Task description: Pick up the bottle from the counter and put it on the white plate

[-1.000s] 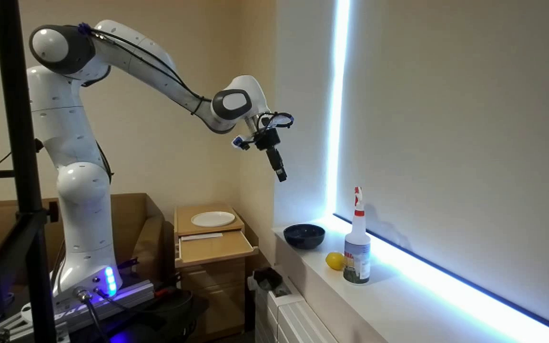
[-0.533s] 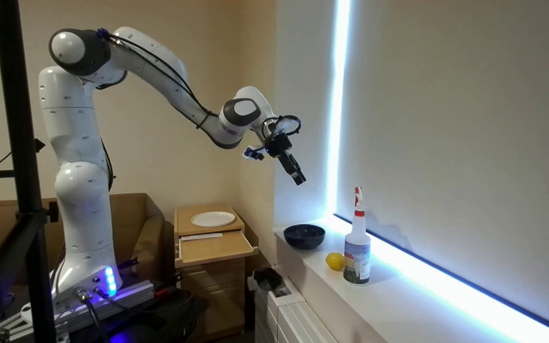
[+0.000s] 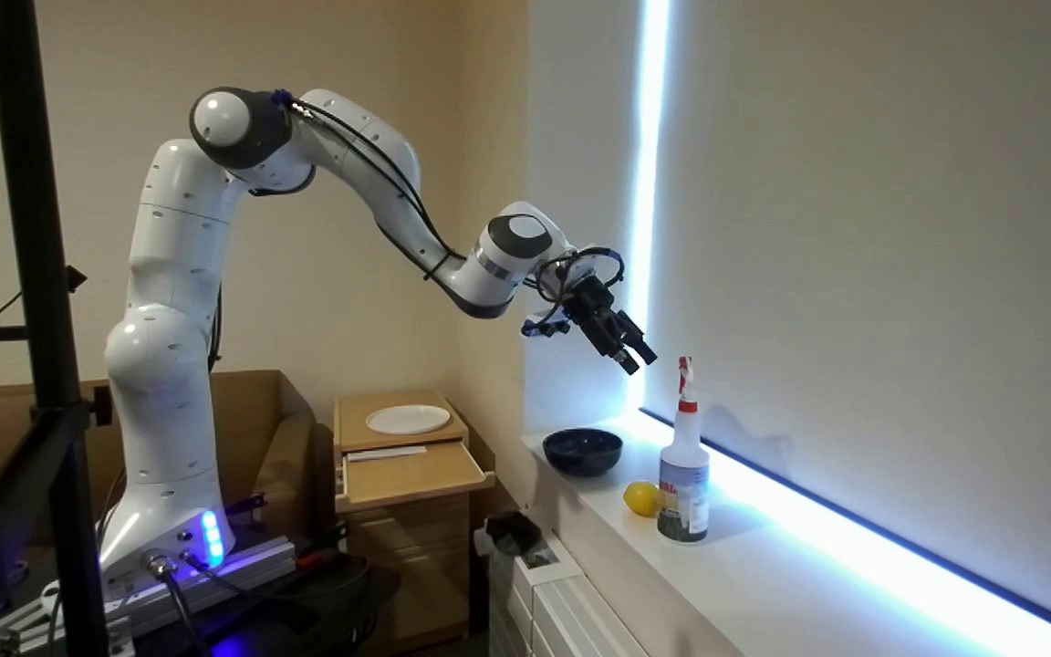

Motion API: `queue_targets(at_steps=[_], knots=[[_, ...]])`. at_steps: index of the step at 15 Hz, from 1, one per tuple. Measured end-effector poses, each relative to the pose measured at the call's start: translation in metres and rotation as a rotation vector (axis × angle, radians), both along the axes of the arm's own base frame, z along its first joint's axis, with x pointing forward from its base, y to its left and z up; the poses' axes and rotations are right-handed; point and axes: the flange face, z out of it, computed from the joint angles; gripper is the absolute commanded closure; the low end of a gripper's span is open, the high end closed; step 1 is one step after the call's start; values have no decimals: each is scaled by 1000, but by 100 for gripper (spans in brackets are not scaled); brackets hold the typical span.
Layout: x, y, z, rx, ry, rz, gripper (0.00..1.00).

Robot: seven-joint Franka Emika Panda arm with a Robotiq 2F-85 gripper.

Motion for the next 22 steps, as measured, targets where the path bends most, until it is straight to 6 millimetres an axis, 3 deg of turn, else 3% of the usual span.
queue_targets(at_steps=[5, 12, 17, 22], knots=[[1, 1, 2, -8, 0, 3, 0], [39, -10, -34, -70, 11, 44, 0], [66, -16, -47, -92, -16, 101, 0], [71, -18, -51, -96, -27, 96, 0]])
